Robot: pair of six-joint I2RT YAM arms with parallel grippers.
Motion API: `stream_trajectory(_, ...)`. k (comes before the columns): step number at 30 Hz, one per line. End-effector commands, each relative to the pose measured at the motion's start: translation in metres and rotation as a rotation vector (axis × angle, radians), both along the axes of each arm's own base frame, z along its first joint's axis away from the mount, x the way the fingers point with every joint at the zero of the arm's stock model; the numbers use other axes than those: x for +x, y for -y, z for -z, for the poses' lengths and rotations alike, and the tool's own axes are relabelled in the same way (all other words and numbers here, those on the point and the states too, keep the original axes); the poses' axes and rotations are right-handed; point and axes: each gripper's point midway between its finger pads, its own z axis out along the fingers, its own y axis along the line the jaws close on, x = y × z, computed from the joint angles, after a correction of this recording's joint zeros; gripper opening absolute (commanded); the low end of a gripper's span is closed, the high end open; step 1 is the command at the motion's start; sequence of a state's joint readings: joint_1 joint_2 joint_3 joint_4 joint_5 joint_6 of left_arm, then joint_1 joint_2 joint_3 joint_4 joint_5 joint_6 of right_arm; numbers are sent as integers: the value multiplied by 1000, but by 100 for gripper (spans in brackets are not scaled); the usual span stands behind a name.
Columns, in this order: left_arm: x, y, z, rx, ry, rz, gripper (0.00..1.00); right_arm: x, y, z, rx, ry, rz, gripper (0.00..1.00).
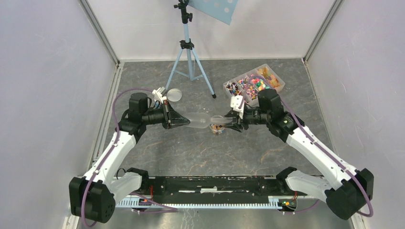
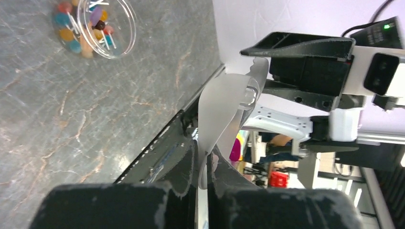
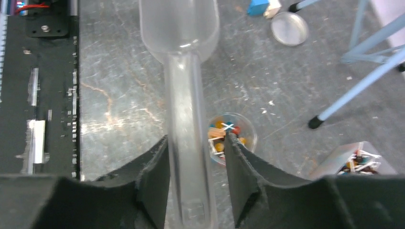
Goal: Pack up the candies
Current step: Adjust the spatula.
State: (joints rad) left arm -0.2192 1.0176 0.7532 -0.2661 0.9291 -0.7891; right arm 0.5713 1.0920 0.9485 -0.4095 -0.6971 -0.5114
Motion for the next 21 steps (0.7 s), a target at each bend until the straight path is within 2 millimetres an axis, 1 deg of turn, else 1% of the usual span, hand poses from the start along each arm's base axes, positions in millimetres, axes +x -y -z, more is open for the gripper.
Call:
stream_trajectory(1, -14, 6, -31, -175, -29, 53, 2, 4, -2, -44, 257, 60, 3, 55)
stream_trajectory(2, -16, 5, -32, -189, -42, 50, 2, 0, -2, -47, 292, 58, -6, 58)
stream_trajectory(3, -18, 5, -33, -196, -56, 46, 2, -2, -3, -54, 337, 69, -15, 65)
stream_trajectory(4, -19, 4, -37, -211, -42, 48, 2, -5, -3, -60, 375, 82, -22, 69)
stream_trajectory(5, -20, 4, -41, -225, -38, 50, 2, -7, -2, -64, 404, 90, -26, 70)
stream_trajectory(8, -25, 4, -49, -266, -49, 49, 2, -17, -4, -76, 496, 93, -58, 67)
stream_trajectory(12, -27, 4, -55, -298, -65, 48, 2, -30, -6, -85, 573, 62, -110, 63)
stream_trajectory(15, -28, 4, -50, -297, -86, 45, 2, -35, -4, -91, 603, 89, -125, 65)
stream_trajectory(17, -29, 4, -47, -296, -97, 40, 2, -37, -2, -96, 613, 113, -117, 67)
stream_trajectory(21, -29, 4, -40, -291, -113, 35, 2, -37, 1, -103, 628, 139, -101, 67)
